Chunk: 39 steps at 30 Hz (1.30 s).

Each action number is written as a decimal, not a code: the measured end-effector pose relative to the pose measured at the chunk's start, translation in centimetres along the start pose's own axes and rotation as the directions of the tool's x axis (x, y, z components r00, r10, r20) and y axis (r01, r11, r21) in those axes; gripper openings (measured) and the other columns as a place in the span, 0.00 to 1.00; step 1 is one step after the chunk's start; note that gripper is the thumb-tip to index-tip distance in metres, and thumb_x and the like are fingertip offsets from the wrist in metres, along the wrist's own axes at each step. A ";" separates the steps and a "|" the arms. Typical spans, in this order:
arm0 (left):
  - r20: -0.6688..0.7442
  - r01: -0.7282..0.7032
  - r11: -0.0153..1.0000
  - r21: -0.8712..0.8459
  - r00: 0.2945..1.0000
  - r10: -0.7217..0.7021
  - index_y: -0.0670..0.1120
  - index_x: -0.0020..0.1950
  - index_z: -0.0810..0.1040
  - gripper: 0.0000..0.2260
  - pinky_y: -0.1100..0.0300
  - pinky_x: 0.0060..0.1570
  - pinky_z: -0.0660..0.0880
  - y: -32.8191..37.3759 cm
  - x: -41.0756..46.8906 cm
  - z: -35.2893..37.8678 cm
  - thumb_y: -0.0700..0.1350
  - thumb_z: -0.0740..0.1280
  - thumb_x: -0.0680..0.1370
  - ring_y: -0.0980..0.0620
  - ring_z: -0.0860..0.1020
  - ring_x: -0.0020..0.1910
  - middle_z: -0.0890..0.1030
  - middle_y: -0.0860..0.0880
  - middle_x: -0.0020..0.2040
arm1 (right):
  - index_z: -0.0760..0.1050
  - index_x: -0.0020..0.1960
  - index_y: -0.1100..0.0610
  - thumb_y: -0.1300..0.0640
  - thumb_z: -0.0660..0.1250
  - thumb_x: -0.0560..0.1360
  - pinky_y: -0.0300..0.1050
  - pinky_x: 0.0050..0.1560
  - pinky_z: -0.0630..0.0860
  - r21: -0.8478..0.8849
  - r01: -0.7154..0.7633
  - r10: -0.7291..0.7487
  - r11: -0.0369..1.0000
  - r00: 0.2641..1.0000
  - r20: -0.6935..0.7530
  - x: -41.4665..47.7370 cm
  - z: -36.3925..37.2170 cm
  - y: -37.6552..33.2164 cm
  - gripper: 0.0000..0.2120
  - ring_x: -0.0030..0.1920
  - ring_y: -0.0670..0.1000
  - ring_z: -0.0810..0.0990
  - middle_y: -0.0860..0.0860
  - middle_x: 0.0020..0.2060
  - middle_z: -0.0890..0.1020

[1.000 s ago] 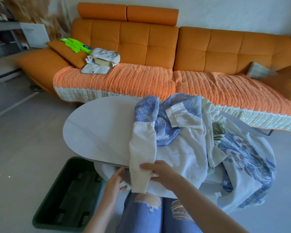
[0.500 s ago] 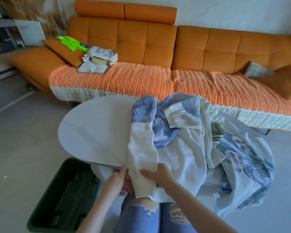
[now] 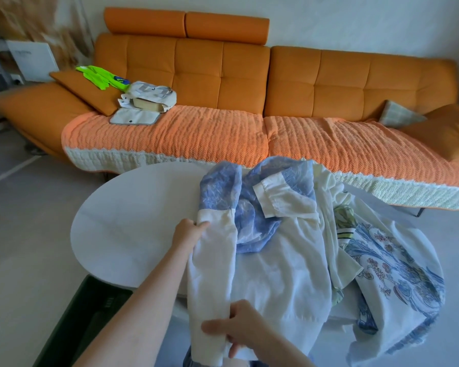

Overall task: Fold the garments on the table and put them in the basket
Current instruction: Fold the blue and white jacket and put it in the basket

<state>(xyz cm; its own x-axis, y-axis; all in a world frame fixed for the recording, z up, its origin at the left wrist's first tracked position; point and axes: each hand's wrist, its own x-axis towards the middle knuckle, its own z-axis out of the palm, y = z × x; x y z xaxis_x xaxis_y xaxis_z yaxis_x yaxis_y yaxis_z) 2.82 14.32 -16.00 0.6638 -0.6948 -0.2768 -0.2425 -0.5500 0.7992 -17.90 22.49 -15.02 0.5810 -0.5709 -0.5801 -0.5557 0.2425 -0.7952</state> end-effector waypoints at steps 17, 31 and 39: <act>-0.113 -0.154 0.974 0.166 0.978 0.173 0.38 0.66 0.69 0.17 0.53 0.58 0.68 0.6 2.0 1.2 0.47 0.57 0.81 0.38 0.72 0.62 0.74 0.36 0.63 | 0.79 0.45 0.57 0.52 0.70 0.69 0.47 0.43 0.81 -0.183 0.157 -0.185 0.971 0.971 -0.152 0.6 -2.0 0.7 0.09 0.40 0.53 0.83 0.54 0.39 0.83; 0.414 0.123 0.992 0.020 0.902 -0.120 0.40 0.52 0.81 0.35 0.55 0.52 0.77 -3.2 -4.2 -2.4 0.65 0.73 0.55 0.47 0.82 0.46 0.84 0.46 0.45 | 0.77 0.54 0.69 0.61 0.69 0.74 0.41 0.27 0.77 0.125 0.034 -0.050 0.992 0.990 0.129 -0.4 -2.6 1.0 0.13 0.26 0.50 0.80 0.62 0.35 0.81; 0.422 0.140 0.951 -0.277 0.906 -0.011 0.52 0.59 0.75 0.11 0.57 0.44 0.78 -4.3 -8.6 -2.9 0.53 0.61 0.79 0.52 0.81 0.47 0.83 0.49 0.53 | 0.76 0.45 0.65 0.59 0.70 0.74 0.38 0.24 0.73 0.178 0.012 -0.043 0.984 0.984 0.172 -1.3 -2.7 0.4 0.08 0.22 0.48 0.76 0.54 0.26 0.79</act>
<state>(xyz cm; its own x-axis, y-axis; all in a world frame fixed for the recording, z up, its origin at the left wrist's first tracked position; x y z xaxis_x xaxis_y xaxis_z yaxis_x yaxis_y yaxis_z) 0.21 23.97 -15.50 0.3057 -0.8194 -0.4849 0.0583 -0.4923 0.8685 -20.45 21.25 -14.10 0.6979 -0.4372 -0.5673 -0.4341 0.3718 -0.8205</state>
